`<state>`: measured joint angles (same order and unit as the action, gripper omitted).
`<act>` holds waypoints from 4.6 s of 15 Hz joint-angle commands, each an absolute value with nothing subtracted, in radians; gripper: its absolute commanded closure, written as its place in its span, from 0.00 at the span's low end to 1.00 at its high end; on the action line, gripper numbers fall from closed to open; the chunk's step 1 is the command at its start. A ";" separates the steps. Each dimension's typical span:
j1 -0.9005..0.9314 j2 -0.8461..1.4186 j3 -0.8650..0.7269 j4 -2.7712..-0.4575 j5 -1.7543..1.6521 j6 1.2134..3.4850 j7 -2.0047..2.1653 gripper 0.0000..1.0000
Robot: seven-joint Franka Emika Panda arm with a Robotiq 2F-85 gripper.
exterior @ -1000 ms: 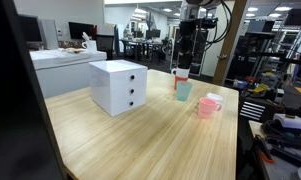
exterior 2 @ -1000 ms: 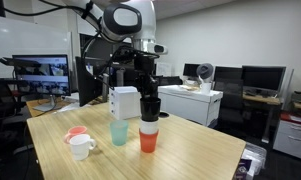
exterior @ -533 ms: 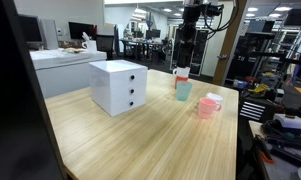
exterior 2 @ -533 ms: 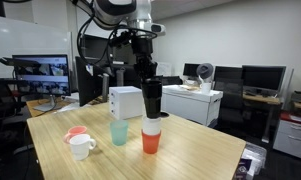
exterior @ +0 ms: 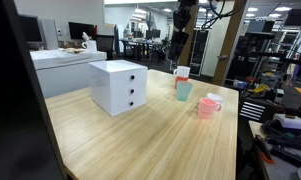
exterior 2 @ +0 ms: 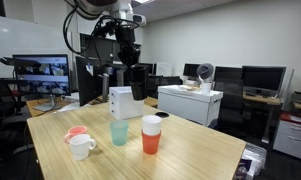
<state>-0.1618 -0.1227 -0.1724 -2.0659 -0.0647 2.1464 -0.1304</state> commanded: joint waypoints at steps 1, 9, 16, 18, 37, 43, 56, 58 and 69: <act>-0.114 -0.233 -0.135 -2.202 -0.051 2.146 -0.188 0.95; -0.020 -0.315 -0.073 -2.497 -0.072 2.250 -0.219 0.95; -0.038 -0.293 -0.069 -2.644 -0.104 2.460 -0.181 0.97; -0.040 -0.291 -0.068 -2.659 -0.110 2.494 -0.179 0.97; -0.213 -0.162 -0.245 -2.204 -0.121 2.472 -0.147 0.00; -0.247 0.140 -0.300 -2.034 0.047 2.400 -0.307 0.00; -0.286 0.334 -0.227 -1.897 0.025 2.205 -0.281 0.00; -0.281 0.329 -0.226 -1.898 0.017 2.195 -0.276 0.00; -0.226 0.275 -0.225 -1.931 -0.134 2.195 -0.182 0.00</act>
<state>-0.2360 0.3130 -0.2210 -1.8983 -0.0805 2.2218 -0.2299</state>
